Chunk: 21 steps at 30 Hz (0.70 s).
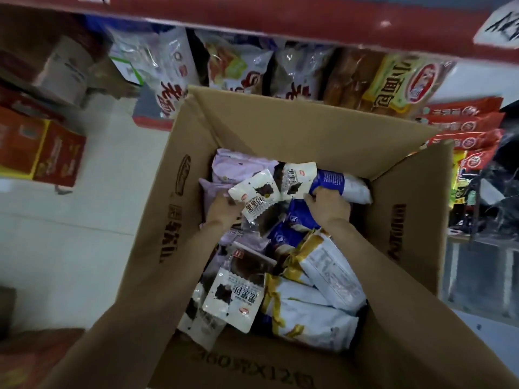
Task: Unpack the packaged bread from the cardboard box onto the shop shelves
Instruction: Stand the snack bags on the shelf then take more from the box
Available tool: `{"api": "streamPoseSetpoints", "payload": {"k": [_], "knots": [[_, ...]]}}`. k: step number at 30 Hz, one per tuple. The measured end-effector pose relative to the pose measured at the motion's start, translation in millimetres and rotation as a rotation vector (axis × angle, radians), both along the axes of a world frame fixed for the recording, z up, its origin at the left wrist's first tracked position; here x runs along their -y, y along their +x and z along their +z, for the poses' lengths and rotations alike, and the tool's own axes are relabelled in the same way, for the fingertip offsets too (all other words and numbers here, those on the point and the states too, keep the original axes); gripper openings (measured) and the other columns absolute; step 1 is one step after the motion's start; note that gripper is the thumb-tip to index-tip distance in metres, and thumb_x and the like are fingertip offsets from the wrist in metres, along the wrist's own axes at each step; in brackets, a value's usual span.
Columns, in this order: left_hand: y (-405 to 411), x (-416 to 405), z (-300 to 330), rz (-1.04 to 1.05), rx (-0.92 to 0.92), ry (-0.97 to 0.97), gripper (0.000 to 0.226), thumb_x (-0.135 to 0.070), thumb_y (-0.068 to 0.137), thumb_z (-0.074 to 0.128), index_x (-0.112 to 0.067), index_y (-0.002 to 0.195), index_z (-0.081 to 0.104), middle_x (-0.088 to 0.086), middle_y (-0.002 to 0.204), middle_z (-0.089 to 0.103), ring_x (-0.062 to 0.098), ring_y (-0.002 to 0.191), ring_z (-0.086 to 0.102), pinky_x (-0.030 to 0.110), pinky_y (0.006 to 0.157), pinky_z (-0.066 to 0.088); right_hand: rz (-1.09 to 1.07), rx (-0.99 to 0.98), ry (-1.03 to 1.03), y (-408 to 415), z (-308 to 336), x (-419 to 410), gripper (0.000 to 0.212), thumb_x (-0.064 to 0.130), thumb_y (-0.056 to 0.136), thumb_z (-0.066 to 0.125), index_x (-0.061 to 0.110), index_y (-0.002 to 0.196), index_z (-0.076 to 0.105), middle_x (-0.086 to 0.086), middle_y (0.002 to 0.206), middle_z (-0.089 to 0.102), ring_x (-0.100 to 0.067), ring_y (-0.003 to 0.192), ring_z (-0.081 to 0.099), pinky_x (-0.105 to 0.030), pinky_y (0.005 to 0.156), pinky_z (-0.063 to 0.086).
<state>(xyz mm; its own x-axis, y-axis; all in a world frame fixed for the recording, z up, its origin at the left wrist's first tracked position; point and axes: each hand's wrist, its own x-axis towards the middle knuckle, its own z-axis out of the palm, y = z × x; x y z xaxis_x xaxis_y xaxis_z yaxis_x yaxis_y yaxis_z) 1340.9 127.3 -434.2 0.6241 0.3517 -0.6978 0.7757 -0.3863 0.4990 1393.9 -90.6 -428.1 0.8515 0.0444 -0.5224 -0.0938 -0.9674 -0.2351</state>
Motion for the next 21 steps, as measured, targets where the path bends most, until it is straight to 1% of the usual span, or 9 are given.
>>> {"api": "streamPoseSetpoints", "payload": {"k": [3, 6, 9, 11, 14, 16, 18, 20, 21], "knots": [[1, 5, -17, 0.164, 0.036, -0.077, 0.04, -0.015, 0.087, 0.066, -0.002, 0.123, 0.053, 0.017, 0.115, 0.065, 0.03, 0.105, 0.061, 0.044, 0.09, 0.05, -0.177, -0.118, 0.051, 7, -21, -14, 0.046, 0.048, 0.092, 0.048, 0.004, 0.089, 0.061, -0.016, 0.098, 0.066, -0.032, 0.095, 0.062, -0.035, 0.07, 0.045], [-4, 14, -23, 0.169, 0.044, -0.105, 0.03, -0.011, 0.087, 0.066, 0.001, 0.114, 0.061, 0.018, 0.111, 0.066, 0.029, 0.106, 0.061, 0.031, 0.082, 0.045, -0.492, -0.175, 0.251, 9, -39, -19, 0.036, 0.037, 0.088, 0.06, 0.007, 0.069, 0.054, -0.018, 0.089, 0.063, -0.032, 0.094, 0.062, -0.029, 0.067, 0.037], [-13, 14, -24, 0.117, 0.031, -0.081, 0.025, -0.011, 0.091, 0.06, 0.002, 0.113, 0.062, 0.017, 0.113, 0.065, 0.029, 0.109, 0.059, 0.027, 0.084, 0.042, -0.669, -0.137, 0.364, 9, -39, -23, 0.026, 0.028, 0.087, 0.062, 0.004, 0.08, 0.064, -0.009, 0.087, 0.064, -0.026, 0.087, 0.06, -0.03, 0.069, 0.039], [-18, 10, -24, 0.1, 0.046, -0.094, 0.019, -0.012, 0.092, 0.059, -0.001, 0.106, 0.063, 0.02, 0.107, 0.065, 0.034, 0.107, 0.06, 0.038, 0.095, 0.046, -0.668, -0.052, 0.384, 1, -28, -31, 0.018, 0.026, 0.088, 0.06, 0.008, 0.086, 0.064, -0.003, 0.083, 0.058, -0.022, 0.081, 0.053, -0.028, 0.069, 0.038], [-23, 7, -22, 0.091, 0.104, -0.109, 0.024, -0.025, 0.092, 0.057, -0.002, 0.101, 0.059, 0.021, 0.101, 0.065, 0.035, 0.098, 0.062, 0.049, 0.088, 0.048, -0.51, 0.16, 0.386, -18, -11, -36, 0.017, 0.023, 0.089, 0.059, 0.012, 0.077, 0.056, -0.009, 0.085, 0.055, -0.027, 0.078, 0.053, -0.028, 0.065, 0.032], [-24, 8, -4, 0.157, 0.192, -0.114, 0.027, -0.033, 0.091, 0.057, -0.006, 0.088, 0.054, 0.02, 0.087, 0.063, 0.032, 0.083, 0.061, 0.044, 0.078, 0.05, -0.445, 0.298, 0.433, -27, 1, -31, 0.014, 0.018, 0.09, 0.059, 0.003, 0.09, 0.06, -0.015, 0.101, 0.055, -0.028, 0.082, 0.054, -0.022, 0.067, 0.031], [-23, 9, 23, 0.244, 0.292, -0.135, 0.019, -0.024, 0.095, 0.055, -0.011, 0.081, 0.049, 0.011, 0.079, 0.059, 0.023, 0.075, 0.058, 0.036, 0.072, 0.047, -0.466, 0.331, 0.543, -32, 20, -24, 0.016, 0.016, 0.094, 0.053, 0.002, 0.102, 0.056, -0.012, 0.103, 0.056, -0.025, 0.088, 0.058, -0.022, 0.072, 0.041], [-23, 6, 45, 0.314, 0.386, -0.15, 0.011, -0.017, 0.096, 0.053, -0.009, 0.088, 0.053, 0.006, 0.082, 0.061, 0.016, 0.075, 0.057, 0.024, 0.067, 0.047, -0.488, 0.291, 0.633, -38, 42, -17, 0.011, 0.018, 0.098, 0.046, 0.009, 0.104, 0.048, -0.003, 0.089, 0.056, -0.027, 0.084, 0.064, -0.037, 0.072, 0.054], [-24, 3, 54, 0.337, 0.424, -0.159, 0.009, -0.016, 0.096, 0.053, -0.009, 0.09, 0.054, 0.004, 0.083, 0.061, 0.014, 0.075, 0.057, 0.021, 0.065, 0.046, -0.47, 0.295, 0.64, -41, 54, -14, 0.009, 0.019, 0.099, 0.043, 0.011, 0.103, 0.043, -0.002, 0.084, 0.055, -0.03, 0.08, 0.066, -0.044, 0.067, 0.055]]}}
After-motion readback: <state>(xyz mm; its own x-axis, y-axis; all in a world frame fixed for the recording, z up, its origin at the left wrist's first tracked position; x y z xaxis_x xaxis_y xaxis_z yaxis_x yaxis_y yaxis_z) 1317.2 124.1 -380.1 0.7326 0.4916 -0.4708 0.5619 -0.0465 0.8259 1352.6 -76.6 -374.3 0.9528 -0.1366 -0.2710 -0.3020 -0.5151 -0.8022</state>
